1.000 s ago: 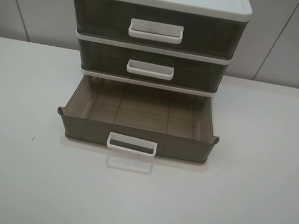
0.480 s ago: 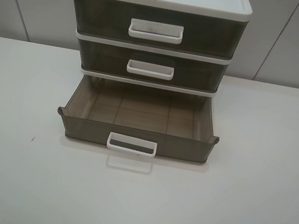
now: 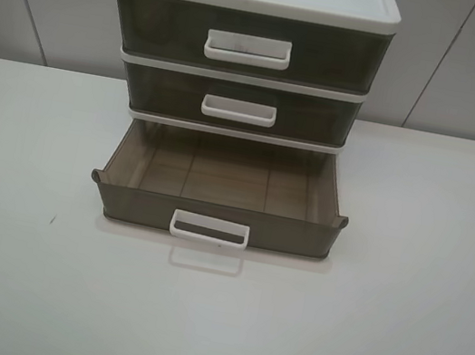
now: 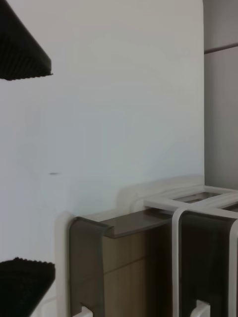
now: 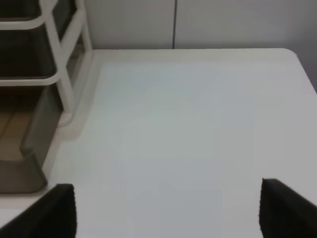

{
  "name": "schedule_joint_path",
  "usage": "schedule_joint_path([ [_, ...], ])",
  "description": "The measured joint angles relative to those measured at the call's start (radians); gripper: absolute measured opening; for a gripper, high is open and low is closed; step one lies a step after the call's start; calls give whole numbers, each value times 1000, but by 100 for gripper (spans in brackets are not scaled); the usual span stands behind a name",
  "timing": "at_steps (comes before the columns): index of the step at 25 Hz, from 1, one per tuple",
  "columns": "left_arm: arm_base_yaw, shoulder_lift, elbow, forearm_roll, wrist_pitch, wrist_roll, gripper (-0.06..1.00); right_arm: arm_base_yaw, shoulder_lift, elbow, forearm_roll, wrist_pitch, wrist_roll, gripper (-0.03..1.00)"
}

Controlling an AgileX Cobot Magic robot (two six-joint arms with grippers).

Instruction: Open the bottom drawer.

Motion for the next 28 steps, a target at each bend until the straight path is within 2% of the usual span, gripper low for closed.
schedule_joint_path([
  [9,0,0,0,0,0,0,74,-72,0,0,100,-2,-137,74],
  [13,0,0,0,0,0,0,74,-99,0,0,104,-2,-145,74],
  [28,0,0,0,0,0,0,74,-99,0,0,106,-3,-159,74],
])
